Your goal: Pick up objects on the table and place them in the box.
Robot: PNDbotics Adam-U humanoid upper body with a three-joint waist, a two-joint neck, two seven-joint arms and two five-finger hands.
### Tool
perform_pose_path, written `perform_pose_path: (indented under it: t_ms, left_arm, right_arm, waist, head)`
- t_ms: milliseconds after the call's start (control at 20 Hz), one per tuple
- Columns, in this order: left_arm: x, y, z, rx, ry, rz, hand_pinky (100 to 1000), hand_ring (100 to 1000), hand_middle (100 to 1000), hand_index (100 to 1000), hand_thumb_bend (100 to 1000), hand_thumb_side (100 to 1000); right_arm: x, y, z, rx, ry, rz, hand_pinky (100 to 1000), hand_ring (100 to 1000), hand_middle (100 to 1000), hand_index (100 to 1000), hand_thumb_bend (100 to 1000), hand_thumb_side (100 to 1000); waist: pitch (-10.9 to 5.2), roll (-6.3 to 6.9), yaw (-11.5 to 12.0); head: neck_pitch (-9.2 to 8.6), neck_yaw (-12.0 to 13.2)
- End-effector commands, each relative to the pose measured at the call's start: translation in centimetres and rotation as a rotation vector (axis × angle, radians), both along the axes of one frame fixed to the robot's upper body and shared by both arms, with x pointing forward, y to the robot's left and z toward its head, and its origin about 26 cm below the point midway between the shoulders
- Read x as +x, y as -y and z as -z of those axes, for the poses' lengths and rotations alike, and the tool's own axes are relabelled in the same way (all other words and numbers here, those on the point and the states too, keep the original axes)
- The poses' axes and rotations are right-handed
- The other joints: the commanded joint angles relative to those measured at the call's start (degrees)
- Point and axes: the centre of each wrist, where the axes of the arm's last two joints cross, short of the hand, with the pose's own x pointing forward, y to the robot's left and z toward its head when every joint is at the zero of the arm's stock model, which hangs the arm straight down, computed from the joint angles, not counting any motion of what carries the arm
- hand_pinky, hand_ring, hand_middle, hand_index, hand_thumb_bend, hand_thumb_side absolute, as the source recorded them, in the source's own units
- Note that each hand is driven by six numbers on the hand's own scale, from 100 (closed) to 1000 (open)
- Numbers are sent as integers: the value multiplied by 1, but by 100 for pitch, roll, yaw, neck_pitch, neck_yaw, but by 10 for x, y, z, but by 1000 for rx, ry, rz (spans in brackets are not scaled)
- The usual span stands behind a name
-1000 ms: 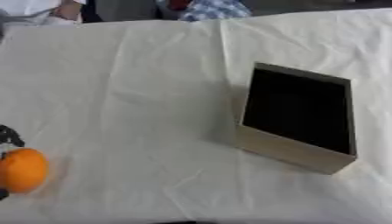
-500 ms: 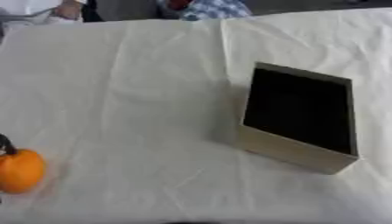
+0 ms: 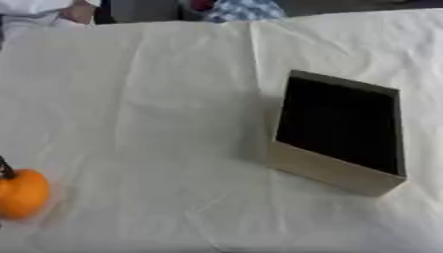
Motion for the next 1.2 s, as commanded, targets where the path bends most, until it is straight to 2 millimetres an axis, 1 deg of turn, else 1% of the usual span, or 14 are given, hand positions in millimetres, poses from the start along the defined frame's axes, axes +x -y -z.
perform_pose_path:
  t_ms: [50,150,400,500,550,600,650,750,850,900,1000,1200]
  left_arm:
    - [0,-3,-5,35,58,-1,650,774,745,749,420,100]
    - [1,-6,-1,32,62,-7,607,745,714,725,398,100]
    - [3,-13,7,3,43,-25,582,730,698,715,385,100]
    - [4,-14,9,-7,44,-23,539,692,663,690,352,100]
    - [4,-14,9,-9,54,-19,512,667,641,673,344,100]
    - [4,-14,8,-8,71,-16,486,640,620,655,309,100]
    - [4,-14,9,-9,91,-15,472,624,609,644,299,100]
    - [5,-14,9,-19,137,-17,403,565,552,589,242,100]
    - [5,-13,8,-42,186,-21,349,524,515,551,203,100]
    - [5,-13,8,-59,204,-24,345,521,512,547,201,100]
    - [5,-13,7,-87,231,-29,290,481,474,509,179,100]
    - [6,-10,-2,-112,292,-26,259,464,460,496,180,100]
  right_arm:
    - [-3,1,-8,-4,31,-1,603,683,552,804,100,798]
    - [-3,1,-8,-2,32,0,603,683,552,804,100,798]
    - [-4,2,-7,2,34,4,602,683,551,804,100,797]
    - [-4,2,-7,3,33,5,602,683,551,804,100,798]
    - [-4,2,-7,3,33,4,602,683,551,804,100,797]
    - [-4,2,-7,4,32,4,602,683,551,804,100,798]
    - [-4,2,-7,4,32,3,602,683,551,804,100,798]
    - [-4,2,-6,5,31,1,602,683,551,804,100,798]
    - [-4,2,-6,6,30,1,602,683,551,804,100,798]
    - [-4,2,-6,7,29,0,602,683,551,804,100,798]
    - [-4,2,-6,8,28,-1,602,683,551,804,100,798]
    - [-4,2,-6,9,27,0,602,683,551,804,100,797]
  waist:
    - [-59,-9,-5]
    - [-57,-10,-8]
    - [-56,-10,-19]
    - [-54,-11,-24]
    - [-53,-10,-26]
    - [-52,-10,-28]
    - [-50,-9,-30]
    - [-48,-7,-34]
    - [-48,-4,-35]
    - [-48,-3,-36]
    - [-52,0,-38]
    - [-59,3,-38]
  head:
    - [-11,18]
    - [-11,22]
    - [-2,28]
    - [-3,26]
    - [-2,28]
    - [-1,29]
    - [-2,30]
    - [-1,28]
    - [6,29]
    - [6,28]
    - [7,26]
    - [-6,17]
